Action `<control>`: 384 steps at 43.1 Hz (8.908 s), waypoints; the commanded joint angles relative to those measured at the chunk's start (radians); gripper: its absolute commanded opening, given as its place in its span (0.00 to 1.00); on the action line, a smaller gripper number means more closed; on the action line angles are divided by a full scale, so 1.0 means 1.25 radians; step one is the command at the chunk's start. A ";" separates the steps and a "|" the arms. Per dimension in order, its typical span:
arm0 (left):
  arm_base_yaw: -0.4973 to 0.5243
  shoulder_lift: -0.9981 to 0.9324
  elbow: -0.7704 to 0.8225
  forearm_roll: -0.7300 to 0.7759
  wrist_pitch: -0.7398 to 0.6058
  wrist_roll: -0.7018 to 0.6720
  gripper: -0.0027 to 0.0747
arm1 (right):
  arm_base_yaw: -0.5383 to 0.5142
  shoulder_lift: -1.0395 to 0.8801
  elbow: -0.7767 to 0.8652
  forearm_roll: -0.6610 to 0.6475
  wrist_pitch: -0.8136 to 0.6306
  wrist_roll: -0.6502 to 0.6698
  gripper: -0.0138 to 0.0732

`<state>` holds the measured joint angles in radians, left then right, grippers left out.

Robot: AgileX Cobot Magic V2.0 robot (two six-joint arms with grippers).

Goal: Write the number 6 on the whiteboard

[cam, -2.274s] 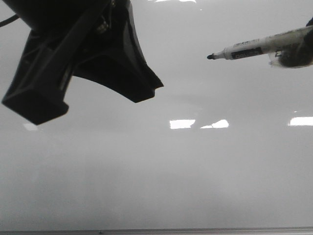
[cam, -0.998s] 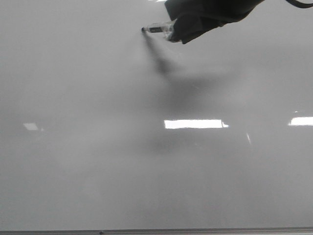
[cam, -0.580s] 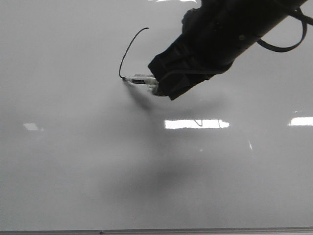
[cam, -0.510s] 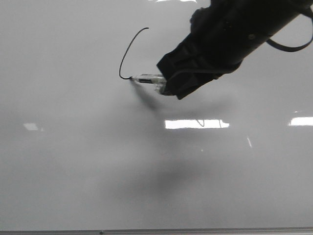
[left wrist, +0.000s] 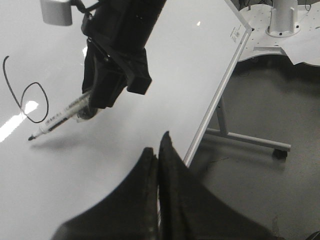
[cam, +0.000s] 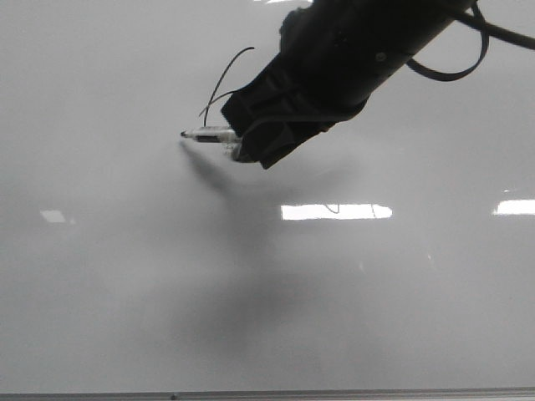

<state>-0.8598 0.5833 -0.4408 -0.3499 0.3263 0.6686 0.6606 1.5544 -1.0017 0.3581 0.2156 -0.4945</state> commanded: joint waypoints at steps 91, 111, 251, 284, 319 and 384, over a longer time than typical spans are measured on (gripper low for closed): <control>0.008 0.454 -0.354 0.216 0.112 0.007 0.01 | 0.063 -0.451 0.060 -0.286 0.318 0.105 0.59; 0.529 0.239 -0.191 0.215 0.077 -0.366 0.01 | -0.318 -0.840 0.359 -0.303 0.236 0.396 0.09; 0.590 -0.309 0.078 0.199 -0.206 -0.363 0.01 | -0.339 -1.192 0.512 -0.321 0.078 0.396 0.09; 0.590 -0.313 0.088 0.201 -0.204 -0.363 0.01 | -0.339 -1.192 0.512 -0.321 0.081 0.396 0.09; 0.693 -0.482 0.363 0.236 -0.158 -0.491 0.01 | -0.339 -1.192 0.512 -0.321 0.082 0.396 0.09; 0.693 -0.482 0.363 0.236 -0.156 -0.491 0.01 | -0.482 -1.267 0.812 -0.161 -0.038 0.250 0.09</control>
<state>0.0049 -0.0065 0.0067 -0.0499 0.2075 0.0661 0.0662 -0.0078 0.0267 0.1434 0.2272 -0.1666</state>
